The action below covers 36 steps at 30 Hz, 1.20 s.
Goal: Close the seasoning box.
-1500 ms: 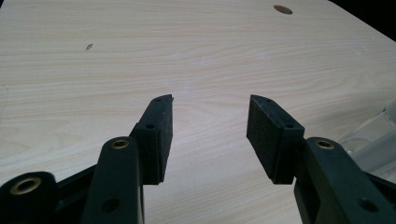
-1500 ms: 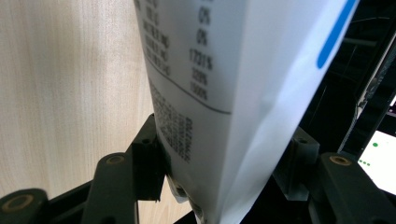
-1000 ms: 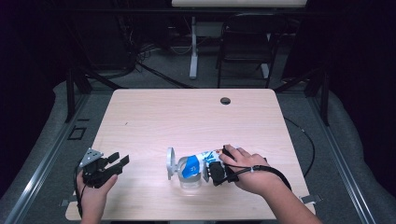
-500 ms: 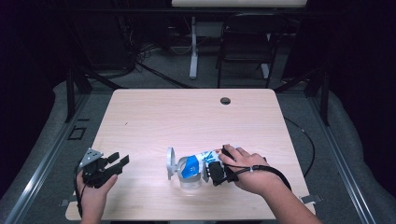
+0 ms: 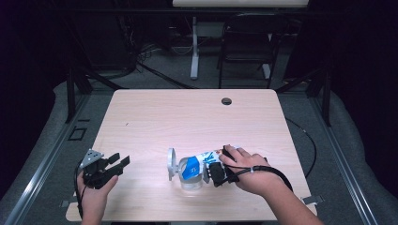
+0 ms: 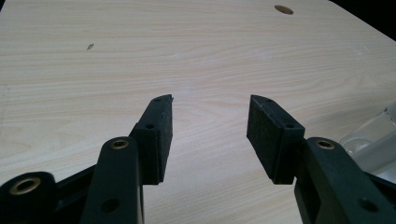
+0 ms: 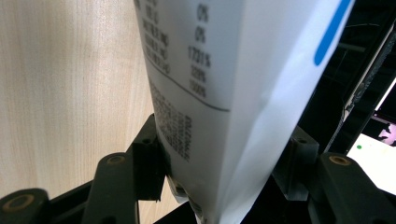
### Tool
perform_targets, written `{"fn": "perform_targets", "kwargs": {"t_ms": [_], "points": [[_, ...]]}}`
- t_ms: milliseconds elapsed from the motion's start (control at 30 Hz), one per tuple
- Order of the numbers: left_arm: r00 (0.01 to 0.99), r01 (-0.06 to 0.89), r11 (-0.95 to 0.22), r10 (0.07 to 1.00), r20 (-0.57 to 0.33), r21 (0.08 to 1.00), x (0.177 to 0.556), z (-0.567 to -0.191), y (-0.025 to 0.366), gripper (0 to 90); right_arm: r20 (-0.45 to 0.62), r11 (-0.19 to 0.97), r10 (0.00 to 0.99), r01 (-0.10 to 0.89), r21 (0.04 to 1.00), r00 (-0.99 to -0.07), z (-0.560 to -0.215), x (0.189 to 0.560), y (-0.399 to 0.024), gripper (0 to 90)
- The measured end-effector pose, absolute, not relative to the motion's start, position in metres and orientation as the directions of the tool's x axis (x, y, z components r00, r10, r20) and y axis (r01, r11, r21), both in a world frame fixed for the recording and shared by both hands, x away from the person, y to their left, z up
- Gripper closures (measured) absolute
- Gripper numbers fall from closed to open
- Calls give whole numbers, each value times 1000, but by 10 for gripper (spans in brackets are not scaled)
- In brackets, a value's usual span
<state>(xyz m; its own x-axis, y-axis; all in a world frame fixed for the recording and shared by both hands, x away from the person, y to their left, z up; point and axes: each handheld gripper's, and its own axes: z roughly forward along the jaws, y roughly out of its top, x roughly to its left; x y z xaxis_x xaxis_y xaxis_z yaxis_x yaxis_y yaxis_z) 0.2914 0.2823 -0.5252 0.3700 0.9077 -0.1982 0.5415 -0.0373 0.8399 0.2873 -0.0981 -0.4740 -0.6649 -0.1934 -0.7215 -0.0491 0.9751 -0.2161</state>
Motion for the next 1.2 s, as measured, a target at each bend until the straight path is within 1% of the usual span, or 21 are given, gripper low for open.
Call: {"fn": "perform_targets", "kwargs": {"t_ms": [167,200,1200], "points": [[369,543,-38,908,-198,839,291,-525,283,510,-722,974,-197,-50,-220,-664,-474,287,-98,449],[370,544,-39,908,-198,838,291,-525,283,510,-722,972,-205,-48,-232,-660,-473,287,-97,449],[363,547,-32,909,-203,837,292,-528,284,510,-720,968,-221,-61,-241,-657,-472,287,-97,450]]}}
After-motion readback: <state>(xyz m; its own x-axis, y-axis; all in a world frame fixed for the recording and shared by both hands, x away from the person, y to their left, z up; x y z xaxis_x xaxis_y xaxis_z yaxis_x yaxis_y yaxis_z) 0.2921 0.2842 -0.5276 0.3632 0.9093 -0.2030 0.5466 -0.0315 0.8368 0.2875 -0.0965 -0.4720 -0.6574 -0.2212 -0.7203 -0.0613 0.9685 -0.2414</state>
